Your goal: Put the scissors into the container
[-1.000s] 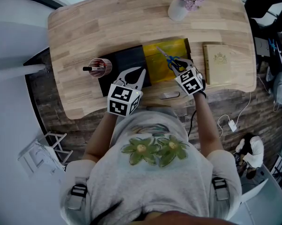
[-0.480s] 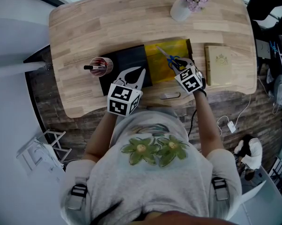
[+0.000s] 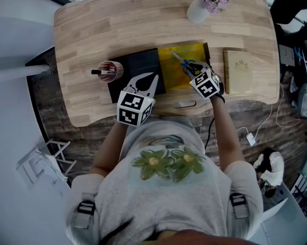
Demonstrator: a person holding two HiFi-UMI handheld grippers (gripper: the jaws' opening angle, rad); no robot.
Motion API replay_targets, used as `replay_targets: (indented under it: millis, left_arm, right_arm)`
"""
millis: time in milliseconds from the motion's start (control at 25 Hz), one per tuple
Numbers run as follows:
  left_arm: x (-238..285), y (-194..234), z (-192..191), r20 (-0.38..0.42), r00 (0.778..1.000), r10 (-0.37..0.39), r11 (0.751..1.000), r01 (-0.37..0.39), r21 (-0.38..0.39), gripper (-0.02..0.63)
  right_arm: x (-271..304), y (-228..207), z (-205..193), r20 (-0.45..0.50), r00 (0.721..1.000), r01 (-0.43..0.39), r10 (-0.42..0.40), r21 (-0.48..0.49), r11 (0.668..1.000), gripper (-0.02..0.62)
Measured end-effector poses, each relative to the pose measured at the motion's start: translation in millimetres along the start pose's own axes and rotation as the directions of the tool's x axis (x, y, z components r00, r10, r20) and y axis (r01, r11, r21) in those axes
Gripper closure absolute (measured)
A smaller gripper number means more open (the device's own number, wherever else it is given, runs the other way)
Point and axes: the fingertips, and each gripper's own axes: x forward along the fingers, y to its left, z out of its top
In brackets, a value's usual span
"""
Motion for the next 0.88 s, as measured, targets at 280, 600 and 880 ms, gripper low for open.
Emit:
replay_targets:
  millis: [280,600,880]
  left_arm:
    - [-1.4,0.9,-2.1,0.002,1.000,0.008,1.000,-0.008,-0.010,0.600]
    - [-3.3,3.1,-6.1,0.003,1.000,0.018,1.000,-0.018,-0.021,0.600]
    - [-5.1,4.1,-6.7,0.005,1.000,0.023,0.999,-0.022,-0.027,0.600]
  right_arm:
    - [5.7,0.6,-3.2,-0.024,1.000,-0.017,0.017,-0.014,1.000,0.508]
    - [11.8,2.8,-4.9,-0.044,0.999,-0.029,0.027,-0.037,0.999,0.508]
    - [16.0,2.8,-5.2,-0.063,0.997,-0.038,0.035,-0.047,0.998,0.508]
